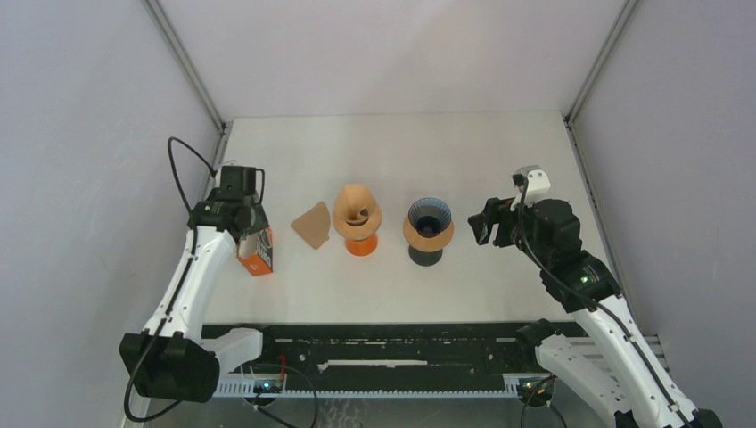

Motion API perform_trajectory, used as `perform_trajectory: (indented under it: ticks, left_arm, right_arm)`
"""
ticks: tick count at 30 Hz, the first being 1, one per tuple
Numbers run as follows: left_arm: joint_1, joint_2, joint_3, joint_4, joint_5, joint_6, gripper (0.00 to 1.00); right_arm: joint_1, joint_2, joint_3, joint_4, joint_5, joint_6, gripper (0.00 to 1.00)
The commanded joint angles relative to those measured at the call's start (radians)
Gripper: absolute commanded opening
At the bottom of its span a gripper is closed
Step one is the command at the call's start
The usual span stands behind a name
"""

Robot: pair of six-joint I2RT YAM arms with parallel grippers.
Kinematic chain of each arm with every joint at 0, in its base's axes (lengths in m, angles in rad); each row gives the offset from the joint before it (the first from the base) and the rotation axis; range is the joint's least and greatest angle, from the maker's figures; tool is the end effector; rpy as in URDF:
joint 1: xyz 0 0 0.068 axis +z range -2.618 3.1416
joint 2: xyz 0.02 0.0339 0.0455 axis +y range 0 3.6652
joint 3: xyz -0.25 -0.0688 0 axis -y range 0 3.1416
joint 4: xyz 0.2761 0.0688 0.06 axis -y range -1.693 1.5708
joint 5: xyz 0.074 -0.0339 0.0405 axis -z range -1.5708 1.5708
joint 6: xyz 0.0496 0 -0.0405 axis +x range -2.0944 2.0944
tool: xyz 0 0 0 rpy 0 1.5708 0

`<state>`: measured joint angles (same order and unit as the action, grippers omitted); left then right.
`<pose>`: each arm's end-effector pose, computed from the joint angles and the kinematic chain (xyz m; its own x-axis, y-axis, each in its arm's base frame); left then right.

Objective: Place the coffee filter in the dripper
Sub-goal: Pick up the coffee filter from the coffee filter holder.

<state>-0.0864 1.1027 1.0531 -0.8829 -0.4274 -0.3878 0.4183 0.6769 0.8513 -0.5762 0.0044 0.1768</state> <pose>0.2577 -0.0017 0.2872 -0.6774 -0.2868 -0.6775 -0.4576 0.8853 0.0829 0.1832 0.0812 0.3288 -0.4226 0.0046 -0.9063 -0.3334 0.9291 0.1602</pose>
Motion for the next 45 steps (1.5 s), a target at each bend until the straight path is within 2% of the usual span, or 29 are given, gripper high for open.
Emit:
perform_trajectory:
  ticks: [1, 9, 17, 40, 45]
  left_arm:
    - [0.012, 0.035, 0.035, -0.050, -0.067, 0.040, 0.57]
    - [0.014, 0.124, 0.057, -0.091, -0.142, 0.062, 0.43]
    - [0.022, 0.192, 0.072, -0.084, -0.136, 0.082, 0.33]
    - [0.024, 0.270, 0.073, -0.031, -0.128, 0.109, 0.27]
    - [0.024, 0.282, 0.072, -0.031, -0.110, 0.110, 0.23]
  right_arm:
    - [-0.005, -0.016, -0.001, 0.052, 0.016, -0.016, 0.75]
    - [-0.007, -0.028, -0.008, 0.059, 0.008, -0.015, 0.75]
    - [-0.009, -0.033, -0.012, 0.060, 0.006, -0.014, 0.75]
    - [-0.019, -0.027, -0.013, 0.061, -0.005, -0.010, 0.75]
    - [-0.021, -0.030, -0.015, 0.062, -0.007, -0.010, 0.75]
